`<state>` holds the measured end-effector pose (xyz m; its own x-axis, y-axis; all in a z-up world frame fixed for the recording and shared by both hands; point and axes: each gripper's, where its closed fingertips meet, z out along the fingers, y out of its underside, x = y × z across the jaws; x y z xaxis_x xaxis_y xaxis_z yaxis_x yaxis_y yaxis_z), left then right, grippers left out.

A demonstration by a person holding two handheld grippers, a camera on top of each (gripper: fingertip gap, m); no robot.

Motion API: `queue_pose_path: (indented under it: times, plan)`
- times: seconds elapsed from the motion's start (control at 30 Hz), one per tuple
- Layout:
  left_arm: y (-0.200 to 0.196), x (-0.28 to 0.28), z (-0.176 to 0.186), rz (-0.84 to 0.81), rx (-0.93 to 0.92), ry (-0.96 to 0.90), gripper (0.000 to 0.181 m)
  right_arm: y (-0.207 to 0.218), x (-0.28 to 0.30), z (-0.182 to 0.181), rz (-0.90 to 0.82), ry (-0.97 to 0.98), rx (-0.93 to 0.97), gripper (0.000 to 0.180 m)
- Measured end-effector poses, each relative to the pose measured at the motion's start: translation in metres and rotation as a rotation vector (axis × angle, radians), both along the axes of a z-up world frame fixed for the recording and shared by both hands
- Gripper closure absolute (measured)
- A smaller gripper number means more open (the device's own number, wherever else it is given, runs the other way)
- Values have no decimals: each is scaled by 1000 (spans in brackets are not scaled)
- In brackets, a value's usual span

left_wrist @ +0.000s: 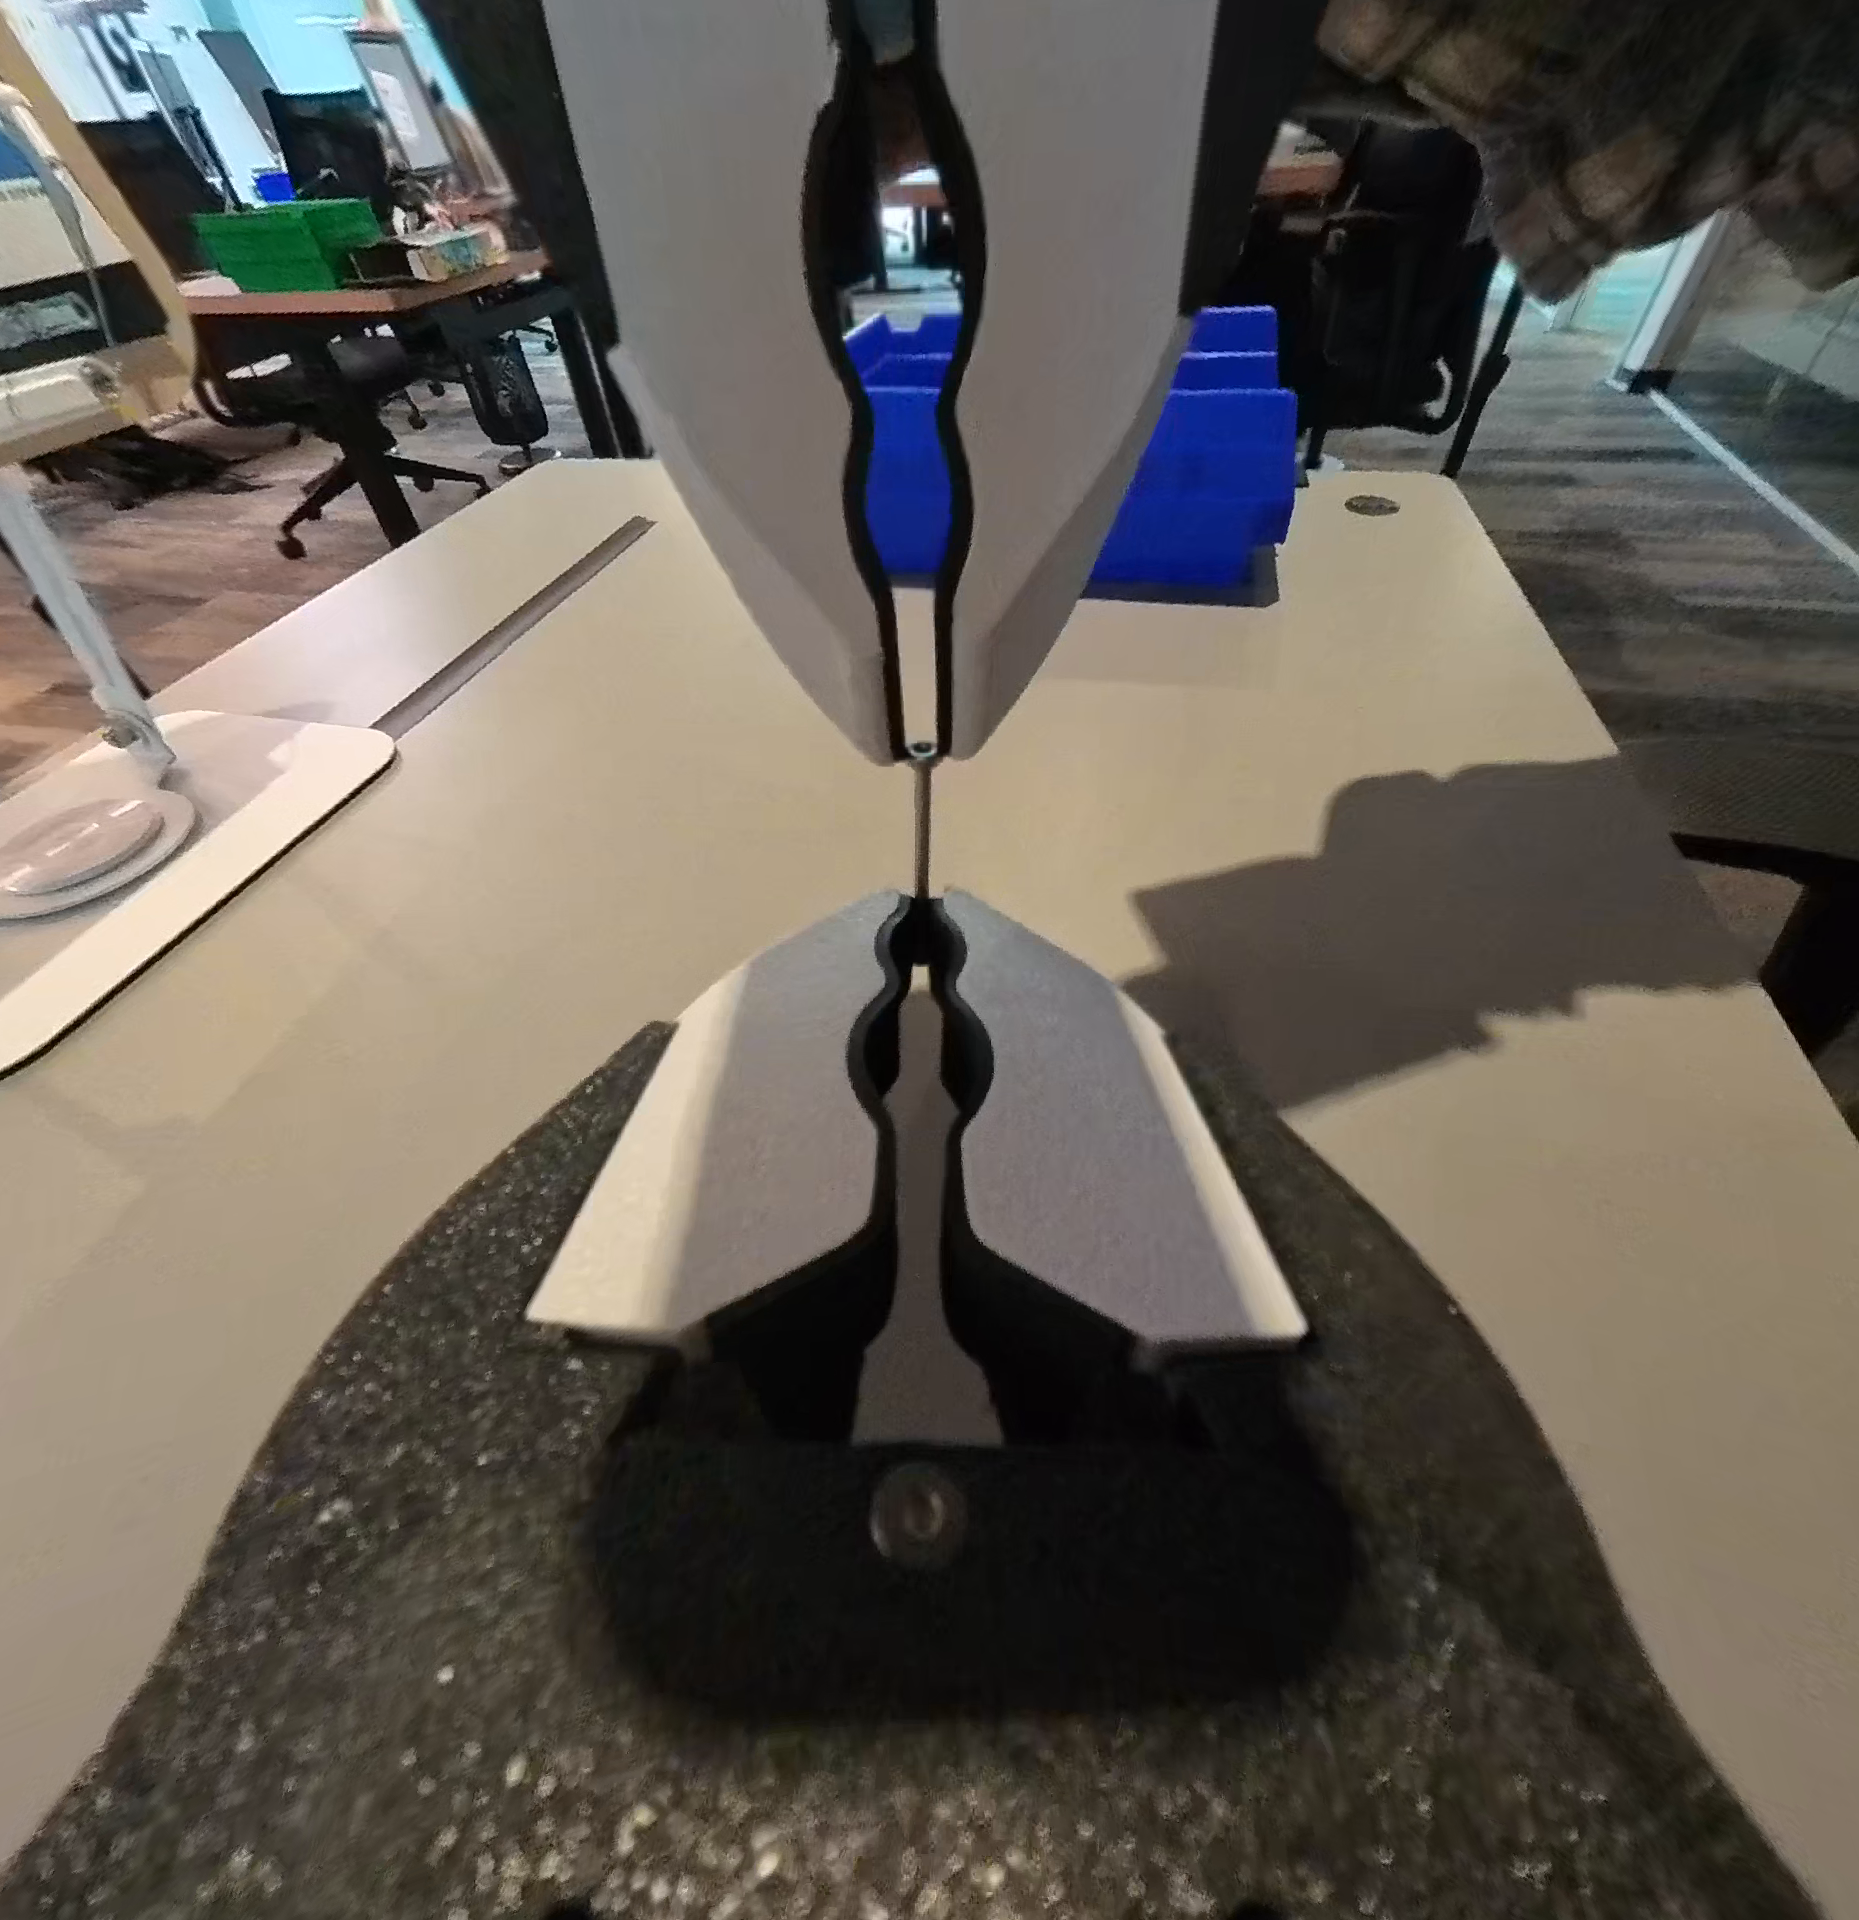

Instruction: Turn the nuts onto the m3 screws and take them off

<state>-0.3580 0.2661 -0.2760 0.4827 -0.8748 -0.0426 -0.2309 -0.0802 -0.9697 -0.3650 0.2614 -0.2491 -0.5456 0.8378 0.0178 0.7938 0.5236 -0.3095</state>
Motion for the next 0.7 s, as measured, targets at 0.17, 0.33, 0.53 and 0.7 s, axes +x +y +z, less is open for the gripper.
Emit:
queue_pose_path:
  times: [0.17,0.33,0.53,0.7]
  plan:
    - [0,-1,3,11,15,-6,179,-1,-2,3,-23,4,-40,175]
    - [2,-1,1,9,-11,-11,179,1,-2,1,-37,5,-31,174]
    - [2,-2,1,3,-18,-14,179,2,-3,3,-36,20,-22,173]
    - [1,-2,1,-1,-20,-20,179,2,-3,5,-32,26,-19,173]
